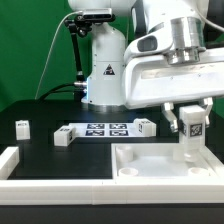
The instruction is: Assemble one leg
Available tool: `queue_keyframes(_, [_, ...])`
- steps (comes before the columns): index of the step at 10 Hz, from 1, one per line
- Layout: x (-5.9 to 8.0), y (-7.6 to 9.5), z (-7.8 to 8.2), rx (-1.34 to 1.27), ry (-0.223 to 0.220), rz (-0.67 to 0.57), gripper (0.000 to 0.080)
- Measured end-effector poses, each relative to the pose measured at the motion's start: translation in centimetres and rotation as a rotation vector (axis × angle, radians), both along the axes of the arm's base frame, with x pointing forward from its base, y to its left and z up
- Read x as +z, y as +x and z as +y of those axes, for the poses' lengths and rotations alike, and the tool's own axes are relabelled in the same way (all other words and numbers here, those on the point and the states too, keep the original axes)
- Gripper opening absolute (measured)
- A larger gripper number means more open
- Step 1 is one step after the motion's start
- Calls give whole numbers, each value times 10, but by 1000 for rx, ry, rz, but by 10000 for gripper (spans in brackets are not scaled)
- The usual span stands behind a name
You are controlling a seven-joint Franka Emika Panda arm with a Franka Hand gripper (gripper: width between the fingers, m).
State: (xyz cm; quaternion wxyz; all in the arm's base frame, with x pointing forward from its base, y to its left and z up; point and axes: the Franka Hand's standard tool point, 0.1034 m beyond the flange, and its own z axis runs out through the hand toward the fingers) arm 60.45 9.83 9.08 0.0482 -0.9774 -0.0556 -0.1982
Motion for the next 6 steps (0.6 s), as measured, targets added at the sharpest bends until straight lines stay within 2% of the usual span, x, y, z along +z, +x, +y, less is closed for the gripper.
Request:
queue_keyframes(2, [-8, -1, -6, 0, -5, 8, 288])
queue_keyframes(4, [-10, -1, -4, 1, -4, 4, 288])
queue_keyframes(6, [-10, -2, 5, 6, -1, 2, 288])
